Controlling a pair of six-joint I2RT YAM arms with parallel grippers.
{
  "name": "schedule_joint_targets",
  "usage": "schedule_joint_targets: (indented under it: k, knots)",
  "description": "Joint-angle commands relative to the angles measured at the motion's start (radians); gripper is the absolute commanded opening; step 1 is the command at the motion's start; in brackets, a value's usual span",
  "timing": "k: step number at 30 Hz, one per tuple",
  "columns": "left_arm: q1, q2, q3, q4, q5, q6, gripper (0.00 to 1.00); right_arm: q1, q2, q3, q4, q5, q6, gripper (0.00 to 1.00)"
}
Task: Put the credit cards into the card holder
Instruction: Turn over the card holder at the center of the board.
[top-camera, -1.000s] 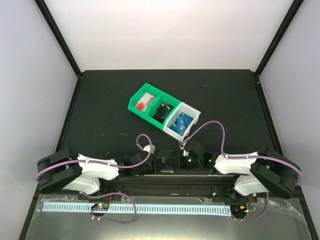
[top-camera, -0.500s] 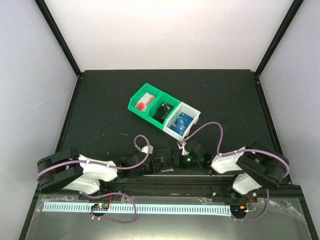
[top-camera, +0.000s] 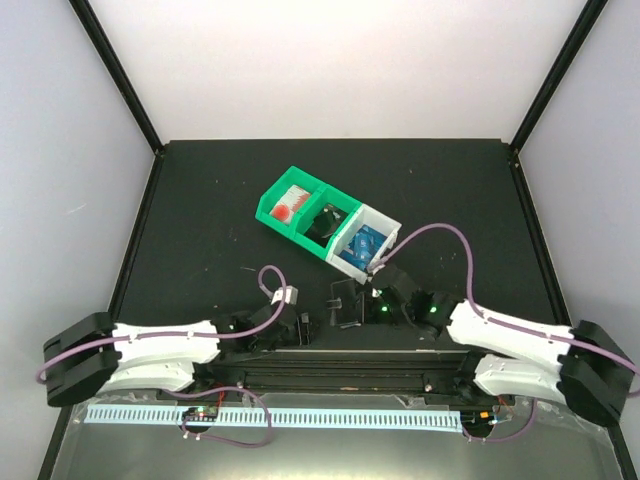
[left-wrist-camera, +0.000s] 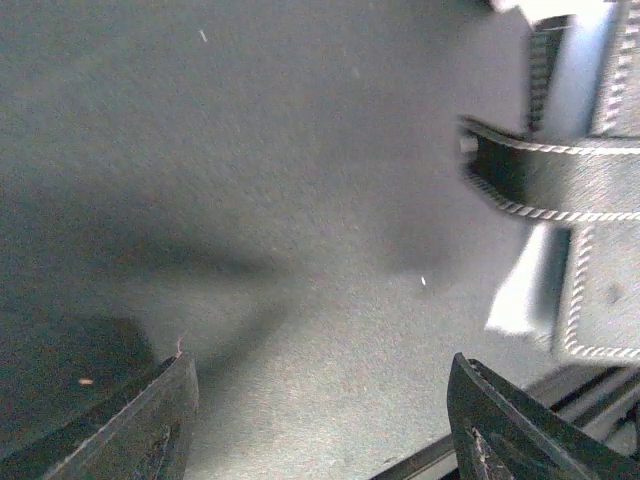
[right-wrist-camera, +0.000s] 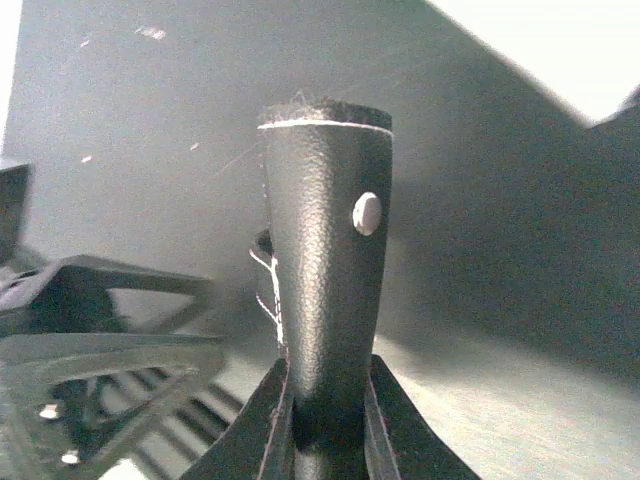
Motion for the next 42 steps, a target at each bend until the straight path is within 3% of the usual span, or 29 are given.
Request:
schedule_joint_targets:
  k: [1, 4, 11, 14, 21, 27, 35, 38, 42]
  knots:
    - [0.002, -0.112, 0.09, -0.283, -0.138, 0.07, 0.71, 0.004, -0.094, 0.136, -0.577, 0.337, -0.103, 0.08]
    - [0.013, -0.199, 0.108, -0.354, -0.185, 0.089, 0.74, 0.004, -0.11, 0.233, -0.851, 0.507, -0.064, 0.09]
    - [0.068, -0.367, 0.125, -0.437, -0.194, 0.136, 0.77, 0.005, -0.06, 0.369, -1.134, 0.625, 0.047, 0.09]
    - [0.087, -0.395, 0.144, -0.459, -0.19, 0.16, 0.79, 0.01, 0.019, 0.386, -1.167, 0.652, 0.069, 0.09]
    - [0.267, -0.419, 0.18, -0.464, 0.03, 0.247, 0.82, 0.099, 0.267, 0.457, -1.14, 0.705, 0.122, 0.11]
    - [0.342, -0.441, 0.221, -0.558, 0.042, 0.277, 0.83, 0.217, 0.516, 0.575, -1.072, 0.667, 0.135, 0.16]
    - [0.412, -0.54, 0.22, -0.632, 0.073, 0.289, 0.86, 0.298, 0.62, 0.644, -0.763, 0.426, 0.018, 0.42]
    - [0.424, -0.564, 0.224, -0.66, 0.078, 0.305, 0.9, 0.297, 0.599, 0.642, -0.693, 0.383, 0.004, 0.54]
    - [0.43, -0.59, 0.213, -0.656, 0.108, 0.33, 0.96, 0.298, 0.516, 0.63, -0.613, 0.357, -0.012, 0.62]
